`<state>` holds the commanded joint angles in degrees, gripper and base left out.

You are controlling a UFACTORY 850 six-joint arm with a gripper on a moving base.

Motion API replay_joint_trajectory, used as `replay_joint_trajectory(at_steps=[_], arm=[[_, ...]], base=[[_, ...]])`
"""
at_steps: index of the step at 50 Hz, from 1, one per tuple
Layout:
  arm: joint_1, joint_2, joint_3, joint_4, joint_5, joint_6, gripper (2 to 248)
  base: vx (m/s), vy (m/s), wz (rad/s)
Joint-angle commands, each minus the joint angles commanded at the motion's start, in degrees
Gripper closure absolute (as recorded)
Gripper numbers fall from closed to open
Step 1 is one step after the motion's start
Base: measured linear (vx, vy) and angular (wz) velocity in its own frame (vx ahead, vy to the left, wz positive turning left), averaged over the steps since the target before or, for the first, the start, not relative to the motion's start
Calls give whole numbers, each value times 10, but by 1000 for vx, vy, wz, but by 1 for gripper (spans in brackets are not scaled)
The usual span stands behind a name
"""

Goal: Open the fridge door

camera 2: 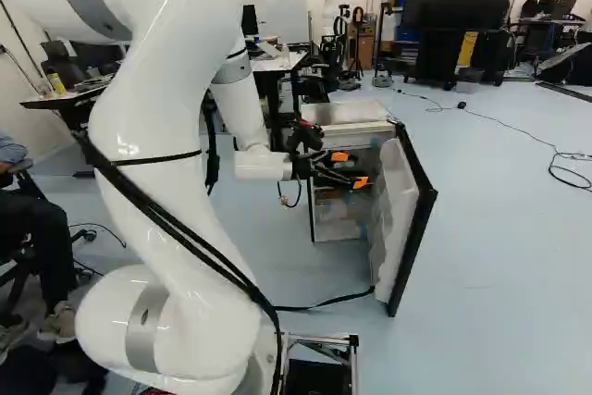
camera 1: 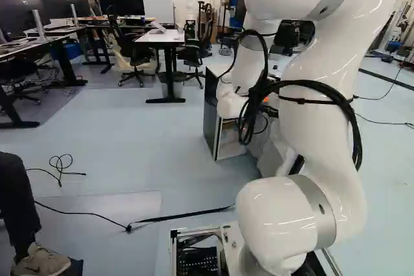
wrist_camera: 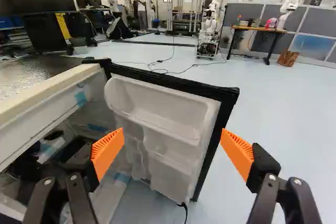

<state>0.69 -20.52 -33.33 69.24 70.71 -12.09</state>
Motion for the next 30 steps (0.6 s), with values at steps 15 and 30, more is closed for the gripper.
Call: replay_joint_trajectory(at_steps=[15,30], arm=[[-1,32,25,-61,-18,11,3],[-1,72,56,-136,-41,24,3]], base=[[0,0,0],[0,0,0]])
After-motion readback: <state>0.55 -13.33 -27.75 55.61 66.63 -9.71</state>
